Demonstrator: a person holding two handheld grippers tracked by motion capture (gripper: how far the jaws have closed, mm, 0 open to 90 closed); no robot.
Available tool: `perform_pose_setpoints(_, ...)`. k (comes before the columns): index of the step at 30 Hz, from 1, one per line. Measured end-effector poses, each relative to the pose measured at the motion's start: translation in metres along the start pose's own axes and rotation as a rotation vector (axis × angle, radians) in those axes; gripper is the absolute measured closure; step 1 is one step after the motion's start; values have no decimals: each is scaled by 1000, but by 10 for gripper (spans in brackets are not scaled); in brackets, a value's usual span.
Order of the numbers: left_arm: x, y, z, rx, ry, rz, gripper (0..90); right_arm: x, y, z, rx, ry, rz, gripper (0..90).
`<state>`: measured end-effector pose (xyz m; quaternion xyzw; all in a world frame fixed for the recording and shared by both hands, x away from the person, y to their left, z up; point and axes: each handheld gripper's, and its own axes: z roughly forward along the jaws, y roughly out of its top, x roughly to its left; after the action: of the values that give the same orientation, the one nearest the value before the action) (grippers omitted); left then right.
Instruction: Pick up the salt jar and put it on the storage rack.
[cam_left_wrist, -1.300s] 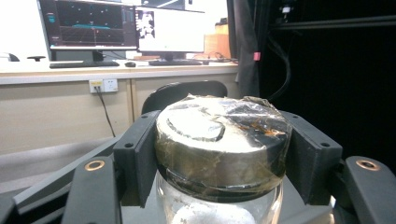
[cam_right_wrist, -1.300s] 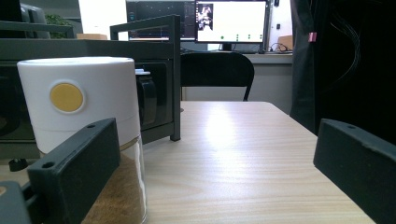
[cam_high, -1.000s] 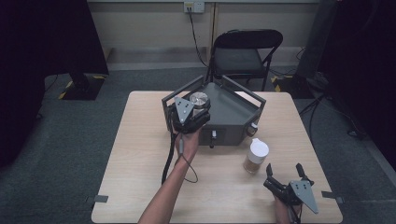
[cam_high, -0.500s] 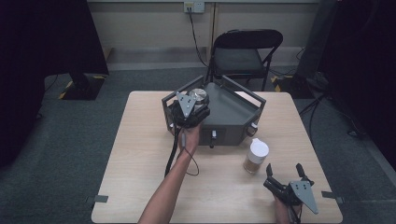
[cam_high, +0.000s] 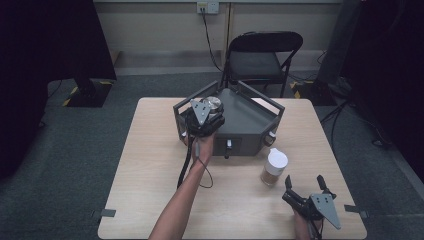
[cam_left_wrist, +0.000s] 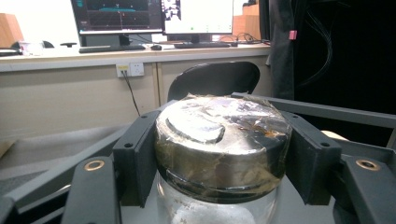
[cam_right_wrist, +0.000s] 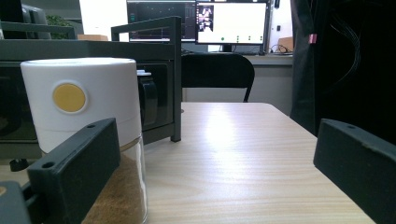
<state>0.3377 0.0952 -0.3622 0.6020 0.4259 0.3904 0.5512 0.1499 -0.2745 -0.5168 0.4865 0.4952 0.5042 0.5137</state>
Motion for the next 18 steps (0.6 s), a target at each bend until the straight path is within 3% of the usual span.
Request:
perform_pose_setpoints(6, 1, -4, 1, -2, 0, 5, 348, 0, 0, 0, 1, -1, 2, 0)
perform_pose_setpoints(10, 4, -3, 3, 3, 0, -24, 347, 0, 0, 0, 1, 0, 1, 0)
perform_pose_setpoints(18, 6, -1, 3, 12, -9, -18, 347, 0, 1, 0, 5, -2, 4, 0)
